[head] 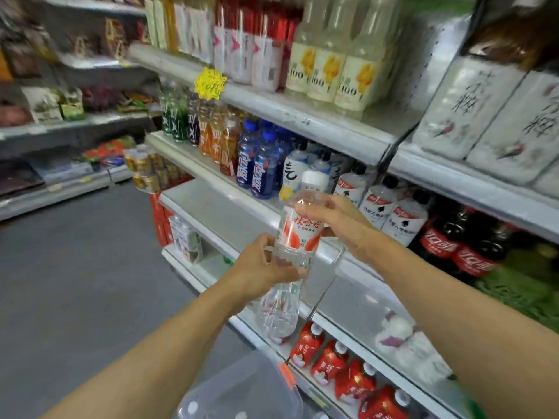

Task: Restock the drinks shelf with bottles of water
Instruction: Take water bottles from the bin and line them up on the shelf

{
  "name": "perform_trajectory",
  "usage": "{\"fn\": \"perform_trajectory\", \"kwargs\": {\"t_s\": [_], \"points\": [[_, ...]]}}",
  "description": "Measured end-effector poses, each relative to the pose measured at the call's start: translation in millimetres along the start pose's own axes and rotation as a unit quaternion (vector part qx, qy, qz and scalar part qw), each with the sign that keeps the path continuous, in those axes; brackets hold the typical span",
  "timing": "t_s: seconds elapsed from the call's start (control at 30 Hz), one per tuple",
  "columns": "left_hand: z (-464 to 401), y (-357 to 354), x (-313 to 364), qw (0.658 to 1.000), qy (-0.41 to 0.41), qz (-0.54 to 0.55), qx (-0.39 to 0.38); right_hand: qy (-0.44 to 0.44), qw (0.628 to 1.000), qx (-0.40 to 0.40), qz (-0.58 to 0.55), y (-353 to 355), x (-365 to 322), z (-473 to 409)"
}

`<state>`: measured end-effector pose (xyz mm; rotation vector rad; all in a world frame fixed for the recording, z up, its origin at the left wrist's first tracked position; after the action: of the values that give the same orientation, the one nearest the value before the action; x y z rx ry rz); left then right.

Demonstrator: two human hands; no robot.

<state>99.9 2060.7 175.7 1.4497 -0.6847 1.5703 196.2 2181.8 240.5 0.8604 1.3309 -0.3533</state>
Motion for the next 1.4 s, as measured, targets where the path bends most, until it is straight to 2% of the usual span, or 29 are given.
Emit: {"fn": "perform_trajectory", "kwargs": {"t_s": [0.23, 0.4, 0.5, 0.67, 0.77, 0.87, 0.97, 1.03, 1.23, 1.4], "points": [[16.6, -28.4, 97.4, 0.993, -0.097, -0.016, -0.066, 0.036, 0.992, 0.114, 0.047, 78.8, -75.5, 43.1], [28.0, -69.2, 170.6, 0.979, -0.171, -0.025, -0.105, 0.053, 0.971, 0.204, 0.112, 138.2, -127.3, 85.6], [37.2, -97.9, 211.8, 0.97, -0.202, -0.022, -0.133, 0.072, 0.956, 0.266, 0.103, 178.4, -151.5, 115.7], [51.8, -146.3, 266.2, 0.956, -0.234, 0.002, -0.176, 0.092, 0.9, 0.404, 0.135, 254.3, -175.3, 170.5], [62.6, -175.4, 296.6, 0.947, -0.251, 0.01, -0.201, 0.093, 0.837, 0.496, 0.211, 299.8, -178.2, 206.0], [72.1, -207.0, 325.4, 0.936, -0.277, 0.013, -0.217, 0.084, 0.781, 0.546, 0.292, 338.1, -176.4, 237.2], [80.6, -238.4, 352.1, 0.925, -0.306, 0.014, -0.225, 0.067, 0.732, 0.564, 0.376, 374.6, -171.2, 258.0], [87.7, -258.4, 370.6, 0.921, -0.314, 0.023, -0.231, 0.056, 0.716, 0.566, 0.404, 399.6, -166.9, 268.4], [101.7, -315.2, 427.6, 0.911, -0.334, 0.072, -0.232, 0.009, 0.705, 0.492, 0.51, 459.2, -149.8, 279.6], [98.3, -355.1, 476.8, 0.904, -0.366, 0.108, -0.193, 0.04, 0.693, 0.448, 0.563, 492.6, -130.7, 272.4]]}}
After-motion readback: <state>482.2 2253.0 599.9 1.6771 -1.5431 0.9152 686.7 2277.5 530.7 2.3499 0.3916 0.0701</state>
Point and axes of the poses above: each hand's wrist, its own z-axis away from the middle knuckle, its own y-axis out of the back of the hand, x = y × z, the point moved 2 cm from there along -z, towards the middle knuckle, and after that the axes turned 8 degrees about x, right-handed, at the moved point
